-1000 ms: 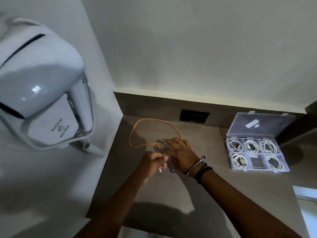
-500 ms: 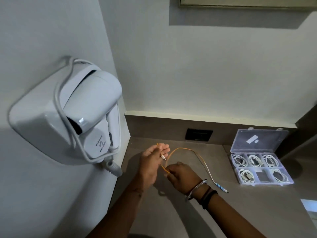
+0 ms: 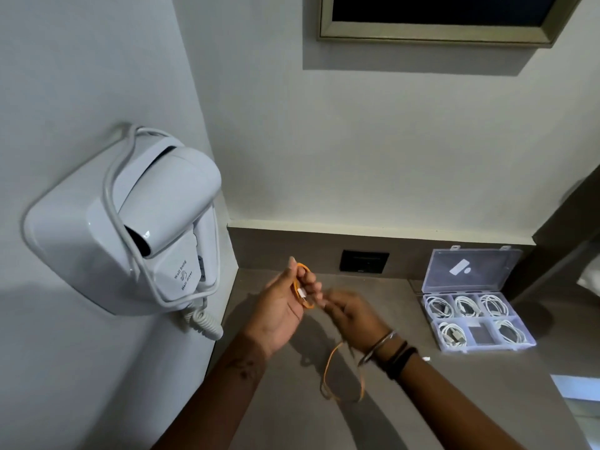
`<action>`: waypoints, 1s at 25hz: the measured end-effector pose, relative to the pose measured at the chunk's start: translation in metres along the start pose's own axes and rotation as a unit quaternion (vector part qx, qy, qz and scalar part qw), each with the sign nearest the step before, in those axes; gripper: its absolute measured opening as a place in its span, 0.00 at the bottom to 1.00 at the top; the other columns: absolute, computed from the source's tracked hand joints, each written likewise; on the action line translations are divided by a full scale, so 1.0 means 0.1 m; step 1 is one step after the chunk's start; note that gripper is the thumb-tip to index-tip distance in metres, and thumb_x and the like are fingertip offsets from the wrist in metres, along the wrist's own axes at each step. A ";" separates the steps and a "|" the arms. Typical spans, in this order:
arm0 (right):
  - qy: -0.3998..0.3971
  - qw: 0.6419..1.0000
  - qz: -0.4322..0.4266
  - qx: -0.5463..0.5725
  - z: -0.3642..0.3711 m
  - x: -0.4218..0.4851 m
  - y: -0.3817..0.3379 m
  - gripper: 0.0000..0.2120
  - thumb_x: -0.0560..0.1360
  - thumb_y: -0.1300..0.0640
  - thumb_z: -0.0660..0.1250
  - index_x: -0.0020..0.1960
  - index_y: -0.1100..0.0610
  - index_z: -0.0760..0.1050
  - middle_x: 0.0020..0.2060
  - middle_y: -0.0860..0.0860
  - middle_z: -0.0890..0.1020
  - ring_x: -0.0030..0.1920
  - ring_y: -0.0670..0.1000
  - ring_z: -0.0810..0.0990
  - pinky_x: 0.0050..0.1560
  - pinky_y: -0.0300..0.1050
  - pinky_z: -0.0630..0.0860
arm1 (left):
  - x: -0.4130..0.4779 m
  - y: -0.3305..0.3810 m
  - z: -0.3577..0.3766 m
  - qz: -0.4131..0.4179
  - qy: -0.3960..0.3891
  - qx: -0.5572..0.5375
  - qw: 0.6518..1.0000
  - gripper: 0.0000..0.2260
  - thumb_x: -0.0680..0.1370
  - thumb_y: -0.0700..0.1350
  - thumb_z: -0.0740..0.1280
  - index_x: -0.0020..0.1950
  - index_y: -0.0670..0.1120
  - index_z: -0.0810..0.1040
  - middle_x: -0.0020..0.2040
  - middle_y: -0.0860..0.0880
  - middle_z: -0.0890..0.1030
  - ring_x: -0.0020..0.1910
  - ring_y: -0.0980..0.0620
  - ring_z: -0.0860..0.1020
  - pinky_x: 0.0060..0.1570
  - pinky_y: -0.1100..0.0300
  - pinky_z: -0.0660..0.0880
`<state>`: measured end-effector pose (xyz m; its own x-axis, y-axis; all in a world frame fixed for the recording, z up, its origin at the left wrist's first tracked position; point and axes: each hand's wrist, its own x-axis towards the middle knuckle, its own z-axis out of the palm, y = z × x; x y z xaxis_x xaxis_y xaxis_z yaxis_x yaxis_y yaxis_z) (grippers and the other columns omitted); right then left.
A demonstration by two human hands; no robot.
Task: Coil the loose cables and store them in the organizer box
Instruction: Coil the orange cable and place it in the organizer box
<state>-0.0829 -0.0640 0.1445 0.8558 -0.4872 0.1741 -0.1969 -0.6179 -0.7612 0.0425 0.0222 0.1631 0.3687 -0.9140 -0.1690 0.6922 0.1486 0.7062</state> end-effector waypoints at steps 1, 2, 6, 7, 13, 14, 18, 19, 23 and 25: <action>-0.040 0.999 0.030 0.014 0.09 -0.09 -0.02 0.09 0.78 0.64 0.62 0.40 0.65 0.76 0.31 0.52 0.73 0.31 0.41 0.71 0.35 0.37 0.68 | 0.04 -0.02 -0.01 0.030 0.044 0.028 0.998 0.12 0.80 0.47 0.59 0.41 0.43 0.75 0.38 0.48 0.84 0.38 0.51 0.84 0.39 0.61 0.81; -0.090 0.994 0.065 0.024 0.11 -0.15 -0.04 0.10 0.78 0.62 0.63 0.40 0.64 0.75 0.30 0.50 0.72 0.27 0.40 0.71 0.32 0.32 0.68 | 0.08 -0.07 -0.02 0.061 0.084 0.087 0.991 0.11 0.81 0.45 0.60 0.44 0.42 0.77 0.42 0.46 0.86 0.44 0.50 0.85 0.44 0.61 0.81; -0.131 0.988 0.042 -0.070 -0.30 -0.10 -0.19 0.11 0.76 0.57 0.65 0.38 0.61 0.76 0.28 0.52 0.76 0.25 0.41 0.74 0.29 0.32 0.71 | 0.04 -0.33 0.02 0.134 0.105 0.387 0.906 0.08 0.79 0.42 0.65 0.40 0.44 0.78 0.37 0.47 0.79 0.38 0.52 0.76 0.41 0.57 0.72; -0.078 0.989 0.014 -0.123 -0.48 -0.04 -0.22 0.09 0.76 0.56 0.66 0.40 0.59 0.78 0.32 0.53 0.79 0.30 0.43 0.76 0.34 0.40 0.75 | 0.02 -0.36 0.04 0.123 0.071 0.406 0.903 0.11 0.79 0.43 0.65 0.37 0.44 0.78 0.33 0.47 0.78 0.33 0.52 0.74 0.38 0.58 0.70; 0.043 0.992 -0.057 -0.105 -0.75 0.06 -0.06 0.09 0.77 0.59 0.65 0.43 0.62 0.80 0.36 0.60 0.80 0.38 0.58 0.78 0.41 0.51 0.73 | -0.07 -0.10 0.27 -0.035 -0.059 0.105 0.992 0.17 0.78 0.55 0.58 0.33 0.47 0.72 0.26 0.51 0.72 0.22 0.54 0.69 0.25 0.64 0.69; 0.019 0.993 -0.041 -0.111 -0.60 -0.03 0.01 0.10 0.78 0.59 0.64 0.42 0.64 0.78 0.36 0.62 0.80 0.39 0.61 0.78 0.41 0.53 0.73 | -0.04 -0.08 0.31 -0.016 -0.041 0.047 0.998 0.16 0.79 0.52 0.58 0.36 0.46 0.72 0.29 0.50 0.74 0.25 0.54 0.72 0.28 0.64 0.72; -0.131 0.985 -0.027 -0.110 -0.31 -0.31 -0.03 0.12 0.78 0.56 0.61 0.40 0.61 0.74 0.36 0.60 0.80 0.38 0.59 0.77 0.41 0.54 0.75 | 0.10 -0.21 0.37 0.110 0.118 0.154 0.975 0.09 0.82 0.41 0.59 0.47 0.42 0.77 0.47 0.44 0.83 0.46 0.49 0.83 0.50 0.57 0.77; -0.138 0.984 -0.033 -0.110 -0.39 -0.30 -0.09 0.12 0.78 0.55 0.62 0.39 0.60 0.75 0.35 0.59 0.80 0.36 0.58 0.77 0.40 0.53 0.75 | 0.09 -0.29 0.36 0.127 0.129 0.224 0.958 0.08 0.81 0.40 0.60 0.49 0.41 0.78 0.50 0.43 0.84 0.49 0.49 0.83 0.52 0.57 0.76; -0.029 0.983 -0.066 -0.169 -0.94 -0.12 -0.23 0.07 0.75 0.53 0.66 0.41 0.55 0.78 0.36 0.54 0.82 0.36 0.53 0.79 0.38 0.52 0.77 | -0.01 -0.50 0.41 0.110 0.033 0.346 0.931 0.12 0.82 0.44 0.59 0.44 0.44 0.79 0.38 0.45 0.83 0.37 0.50 0.81 0.40 0.61 0.77; 0.024 0.990 -0.068 -0.125 -1.13 -0.02 -0.17 0.05 0.74 0.55 0.69 0.42 0.55 0.81 0.36 0.52 0.81 0.36 0.49 0.78 0.39 0.46 0.77 | -0.05 -0.44 0.45 0.070 -0.016 0.302 0.950 0.19 0.81 0.53 0.57 0.35 0.47 0.77 0.29 0.48 0.80 0.26 0.51 0.77 0.31 0.63 0.75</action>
<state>-0.1357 -0.1222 0.2280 0.8596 -0.4150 0.2981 -0.1996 -0.8098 -0.5518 -0.0181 0.0028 0.1636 0.4044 -0.9141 -0.0304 0.1512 0.0340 0.9879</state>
